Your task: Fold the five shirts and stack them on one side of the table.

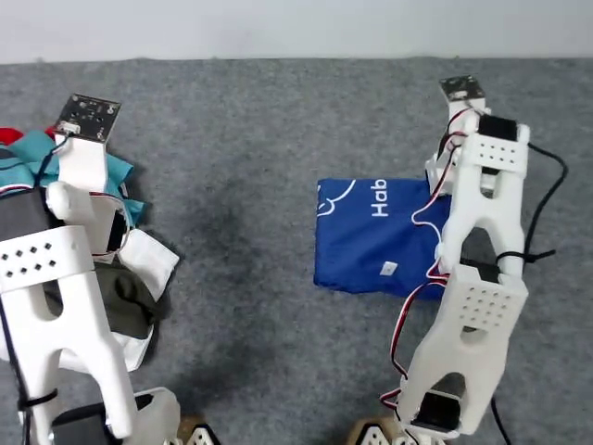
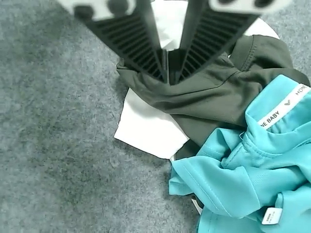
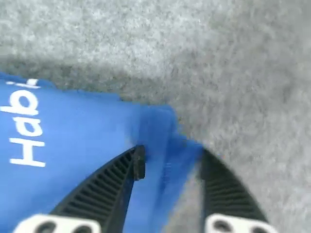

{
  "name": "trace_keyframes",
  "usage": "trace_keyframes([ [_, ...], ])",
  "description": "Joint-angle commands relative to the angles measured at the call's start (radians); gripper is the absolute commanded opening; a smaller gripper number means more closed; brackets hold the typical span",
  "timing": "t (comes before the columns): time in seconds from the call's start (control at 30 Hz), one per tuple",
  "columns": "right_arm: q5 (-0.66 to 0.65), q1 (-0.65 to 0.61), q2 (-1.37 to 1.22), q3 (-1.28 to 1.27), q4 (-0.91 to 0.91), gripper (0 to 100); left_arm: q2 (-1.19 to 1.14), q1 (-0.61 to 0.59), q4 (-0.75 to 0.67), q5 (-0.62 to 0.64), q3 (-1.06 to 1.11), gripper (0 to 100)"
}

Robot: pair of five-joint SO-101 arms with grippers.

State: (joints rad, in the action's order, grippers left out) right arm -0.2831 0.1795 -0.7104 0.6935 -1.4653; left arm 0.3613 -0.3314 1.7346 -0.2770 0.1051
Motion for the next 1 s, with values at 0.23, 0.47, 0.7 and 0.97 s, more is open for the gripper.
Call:
trace_keyframes([
  [0.23, 0.049, -0.114, 0.073, 0.118, -0.113, 6.4, 0.034, 0.003, -0.002, -0.002, -0.004, 1],
  [0.47, 0.055, -0.117, 0.045, 0.118, -0.085, 15.6, 0.034, 0.003, 0.002, -0.002, -0.004, 1],
  [0.7, 0.049, -0.154, 0.054, 0.118, -0.226, 9.5, 0.034, 0.003, 0.002, -0.002, -0.004, 1],
  [0.97, 0.051, -0.259, 0.113, 0.015, -0.332, 0.9, 0.034, 0.000, 0.002, -0.002, -0.004, 1],
])
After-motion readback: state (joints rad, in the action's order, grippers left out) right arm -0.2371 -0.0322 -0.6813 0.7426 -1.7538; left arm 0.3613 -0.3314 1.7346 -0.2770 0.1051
